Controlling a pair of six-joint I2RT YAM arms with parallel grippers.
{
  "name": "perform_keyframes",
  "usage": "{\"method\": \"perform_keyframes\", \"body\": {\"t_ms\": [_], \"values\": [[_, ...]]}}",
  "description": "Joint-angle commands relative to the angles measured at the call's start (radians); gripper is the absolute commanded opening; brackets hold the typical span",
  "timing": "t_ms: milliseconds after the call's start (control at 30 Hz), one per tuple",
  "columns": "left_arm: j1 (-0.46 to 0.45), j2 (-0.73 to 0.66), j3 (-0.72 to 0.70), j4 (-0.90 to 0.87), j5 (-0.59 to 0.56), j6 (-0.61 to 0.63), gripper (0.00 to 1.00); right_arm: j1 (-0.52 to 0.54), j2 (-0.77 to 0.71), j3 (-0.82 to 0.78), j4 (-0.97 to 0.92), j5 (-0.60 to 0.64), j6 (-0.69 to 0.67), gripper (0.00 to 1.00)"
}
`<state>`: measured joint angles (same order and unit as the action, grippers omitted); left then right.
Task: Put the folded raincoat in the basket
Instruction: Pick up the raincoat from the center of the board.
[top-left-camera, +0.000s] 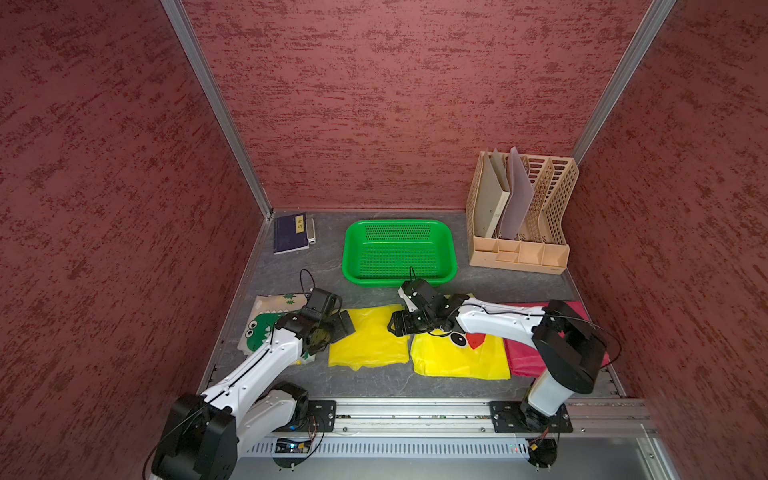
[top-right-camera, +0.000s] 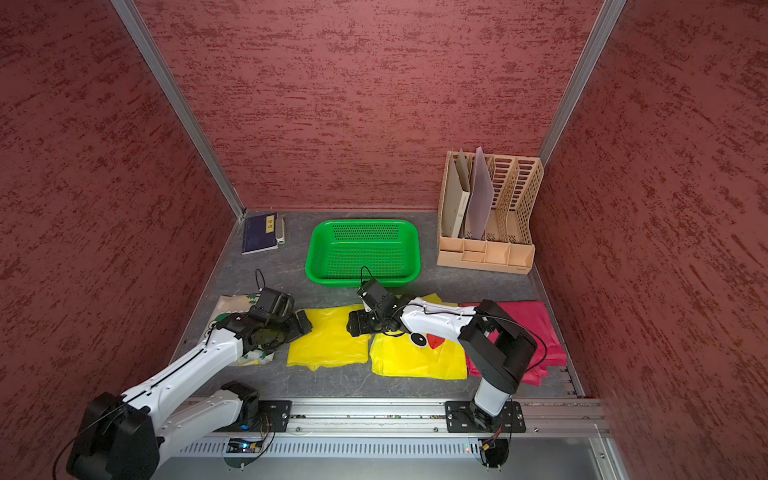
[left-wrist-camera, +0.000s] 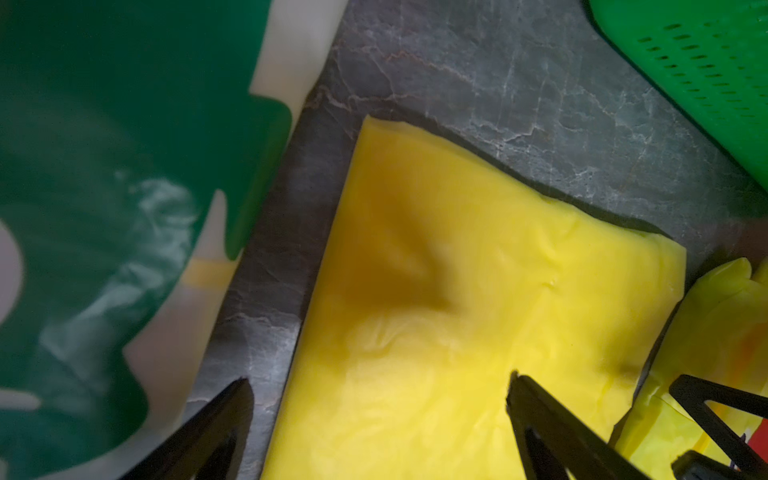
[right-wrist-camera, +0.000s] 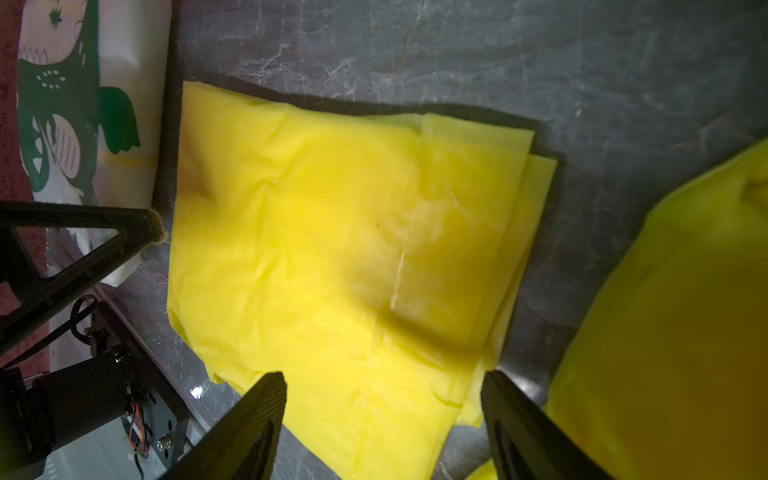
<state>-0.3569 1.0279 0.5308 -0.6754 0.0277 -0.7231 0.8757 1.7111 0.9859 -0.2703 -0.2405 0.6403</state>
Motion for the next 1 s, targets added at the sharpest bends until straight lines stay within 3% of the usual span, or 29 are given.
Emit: {"method": "perform_keyframes", "body": {"t_ms": [0,333,967], "values": [[0.009,0.014,-0.015,0.030,0.001,0.039,0.99,0.002,0.029,0.027,-0.027,0.036,0.024,0.79],[0.007,0.041,-0.039,0.087,0.061,0.055,0.97,0.002,0.023,0.059,-0.145,0.139,0.036,0.81],[-0.007,0.086,-0.050,0.106,0.042,0.069,0.94,0.026,0.124,0.054,-0.088,0.100,0.073,0.82]]}}
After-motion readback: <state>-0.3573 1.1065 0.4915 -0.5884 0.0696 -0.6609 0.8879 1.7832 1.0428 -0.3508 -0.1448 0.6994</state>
